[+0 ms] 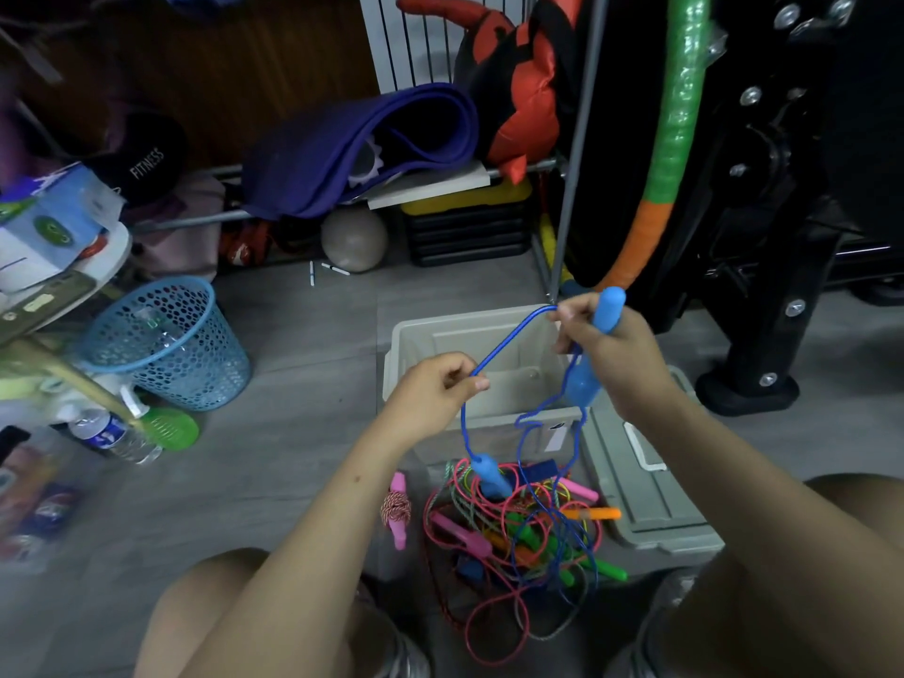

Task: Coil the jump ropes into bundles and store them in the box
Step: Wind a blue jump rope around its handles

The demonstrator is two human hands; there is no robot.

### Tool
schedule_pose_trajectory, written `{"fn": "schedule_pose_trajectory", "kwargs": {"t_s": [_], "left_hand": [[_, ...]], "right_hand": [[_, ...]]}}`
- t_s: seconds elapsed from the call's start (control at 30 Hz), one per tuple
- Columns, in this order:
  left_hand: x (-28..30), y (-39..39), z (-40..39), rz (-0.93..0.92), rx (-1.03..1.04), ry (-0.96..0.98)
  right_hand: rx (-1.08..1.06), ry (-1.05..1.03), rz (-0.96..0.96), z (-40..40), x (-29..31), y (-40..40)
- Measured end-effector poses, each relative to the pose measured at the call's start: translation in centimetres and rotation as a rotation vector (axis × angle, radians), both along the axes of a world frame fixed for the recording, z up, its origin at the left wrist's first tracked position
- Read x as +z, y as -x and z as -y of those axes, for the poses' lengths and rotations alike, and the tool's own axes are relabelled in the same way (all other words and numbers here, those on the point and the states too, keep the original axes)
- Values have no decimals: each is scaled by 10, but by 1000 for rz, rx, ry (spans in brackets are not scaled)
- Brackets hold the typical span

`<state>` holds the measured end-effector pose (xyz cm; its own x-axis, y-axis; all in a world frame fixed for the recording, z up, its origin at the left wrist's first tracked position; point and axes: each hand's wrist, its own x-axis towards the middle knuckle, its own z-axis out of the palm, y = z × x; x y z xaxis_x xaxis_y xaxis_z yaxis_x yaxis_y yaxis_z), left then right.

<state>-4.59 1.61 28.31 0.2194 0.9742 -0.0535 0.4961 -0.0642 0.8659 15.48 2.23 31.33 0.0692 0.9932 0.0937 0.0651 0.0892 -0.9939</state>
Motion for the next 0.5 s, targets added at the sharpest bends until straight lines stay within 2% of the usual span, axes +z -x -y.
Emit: {"fn": "schedule_pose_trajectory", "kwargs": {"t_s": [0.1, 0.2, 0.27, 0.37, 0.43, 0.5], "left_hand": [[3, -2, 0, 155, 106, -35], [9, -6, 1, 246, 154, -111], [12, -10, 3, 266, 137, -137], [11, -15, 7, 266, 88, -185], [10, -16, 7, 270, 85, -194], [9, -14, 6, 273, 72, -135]], "right_hand": [[-64, 81, 147, -5, -6, -6], [10, 63, 330, -4, -10, -5], [154, 8, 310, 0, -11, 0], [390, 50, 281, 8, -11, 9], [414, 41, 340, 11, -10, 14], [354, 25, 266, 11, -7, 15]]}}
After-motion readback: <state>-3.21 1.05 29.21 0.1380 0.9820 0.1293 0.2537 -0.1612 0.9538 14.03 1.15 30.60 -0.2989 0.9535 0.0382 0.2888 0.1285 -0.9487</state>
